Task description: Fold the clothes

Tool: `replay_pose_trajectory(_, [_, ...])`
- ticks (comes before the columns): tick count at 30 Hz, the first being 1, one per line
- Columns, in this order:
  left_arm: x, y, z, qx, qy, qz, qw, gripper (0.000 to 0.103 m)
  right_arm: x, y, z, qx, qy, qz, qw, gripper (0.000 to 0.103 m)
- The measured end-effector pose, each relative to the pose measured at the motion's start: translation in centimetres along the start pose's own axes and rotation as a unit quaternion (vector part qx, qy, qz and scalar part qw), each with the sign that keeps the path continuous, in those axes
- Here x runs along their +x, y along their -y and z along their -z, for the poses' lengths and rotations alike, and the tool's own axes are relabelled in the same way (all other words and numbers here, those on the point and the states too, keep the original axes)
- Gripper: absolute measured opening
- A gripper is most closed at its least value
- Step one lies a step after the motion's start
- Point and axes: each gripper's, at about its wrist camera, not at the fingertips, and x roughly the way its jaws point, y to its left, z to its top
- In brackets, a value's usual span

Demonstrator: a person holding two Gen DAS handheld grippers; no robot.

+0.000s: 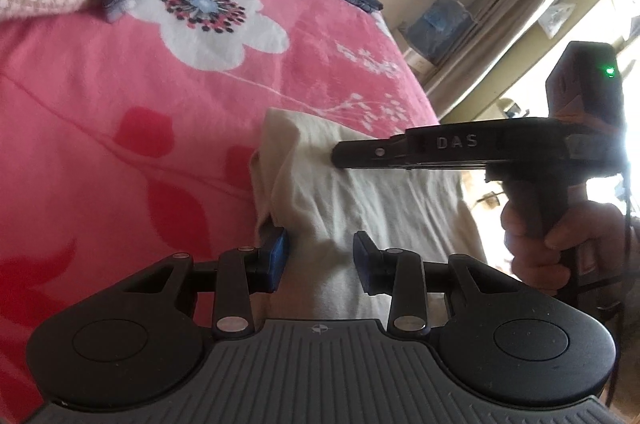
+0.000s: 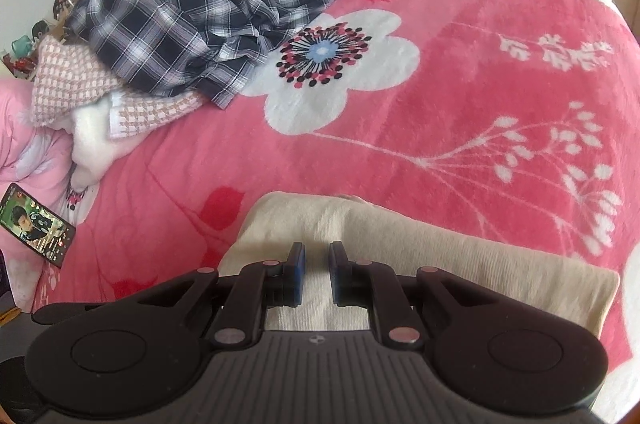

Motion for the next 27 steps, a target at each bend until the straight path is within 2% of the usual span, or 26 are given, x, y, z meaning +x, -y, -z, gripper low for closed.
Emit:
replay_pose_trajectory(2, [0.1, 0.3, 0.0, 0.012, -0.001, 0.005, 0.9999, 0.012, 0.0, 0.1, 0.0, 0.003, 0.0, 0.0, 1.0, 0.014])
replay_pose_trajectory(4, [-0.1, 0.3, -0.1, 0.012, 0.002, 0.022, 0.9997, 0.009, 0.0, 0.2, 0.1, 0.005, 0.001, -0.001, 1.0, 0.014])
replay_pose_trajectory(6, [-0.3, -0.6, -0.3, -0.022, 0.007, 0.078, 0.9967, 0.007, -0.1, 0.2, 0.1, 0.006, 0.002, -0.001, 1.0, 0.014])
replay_pose_trajectory(7, [-0.1, -1.8, -0.3, -0.063, 0.009, 0.118, 0.9909, 0.007, -0.1, 0.3, 0.1, 0.006, 0.004, -0.002, 1.0, 0.014])
replay_pose_trajectory(8, [0.4, -3.3, 0.0, -0.111, 0.007, 0.154, 0.9818, 0.007, -0.2, 0.3, 0.0, 0.006, 0.006, -0.003, 1.0, 0.014])
replay_pose_trajectory(9, [1.4, -5.1, 0.6, -0.165, 0.0, 0.189, 0.968, 0.007, -0.3, 0.3, 0.0, 0.006, 0.007, -0.002, 1.0, 0.014])
replay_pose_trajectory(11, [4.1, -9.2, 2.6, -0.287, -0.023, 0.242, 0.9265, 0.007, -0.3, 0.4, -0.1, 0.008, 0.008, 0.0, 1.0, 0.014])
replay_pose_trajectory(12, [4.9, -10.5, 3.4, -0.33, -0.027, 0.253, 0.9093, 0.007, -0.4, 0.5, -0.1, 0.009, 0.008, 0.0, 1.0, 0.014])
replay_pose_trajectory(13, [5.1, -11.2, 4.0, -0.349, -0.023, 0.268, 0.8978, 0.007, -0.4, 0.5, -0.2, 0.011, 0.008, 0.0, 1.0, 0.015])
replay_pose_trajectory(14, [5.2, -11.6, 4.4, -0.357, -0.018, 0.278, 0.8915, 0.007, -0.4, 0.3, -0.4, 0.006, 0.008, -0.001, 1.0, 0.015])
replay_pose_trajectory(17, [4.0, -10.8, 4.0, -0.317, -0.002, 0.281, 0.9057, 0.009, -0.6, -0.7, -1.2, -0.022, 0.009, -0.008, 1.0, 0.015])
replay_pose_trajectory(18, [3.5, -10.3, 3.7, -0.297, 0.003, 0.269, 0.9162, 0.011, -0.7, -1.0, -1.4, -0.031, 0.009, -0.01, 0.999, 0.015])
replay_pose_trajectory(20, [2.4, -9.0, 2.8, -0.238, 0.005, 0.222, 0.9455, 0.033, -0.6, -1.8, -2.0, -0.05, 0.005, -0.013, 0.999, 0.015])
replay_pose_trajectory(22, [1.3, -7.5, 2.2, -0.182, 0.005, 0.183, 0.9661, 0.036, -0.3, -2.7, -2.4, -0.071, -0.003, -0.014, 0.997, 0.015])
replay_pose_trajectory(24, [0.3, -6.1, 2.0, -0.134, 0.006, 0.156, 0.9785, 0.038, 0.1, -3.5, -2.5, -0.09, -0.01, -0.014, 0.996, 0.015])
replay_pose_trajectory(27, [-1.5, -4.2, 2.1, -0.072, 0.015, 0.113, 0.9909, 0.044, 0.5, -4.1, -2.4, -0.104, -0.013, -0.007, 0.994, 0.015])
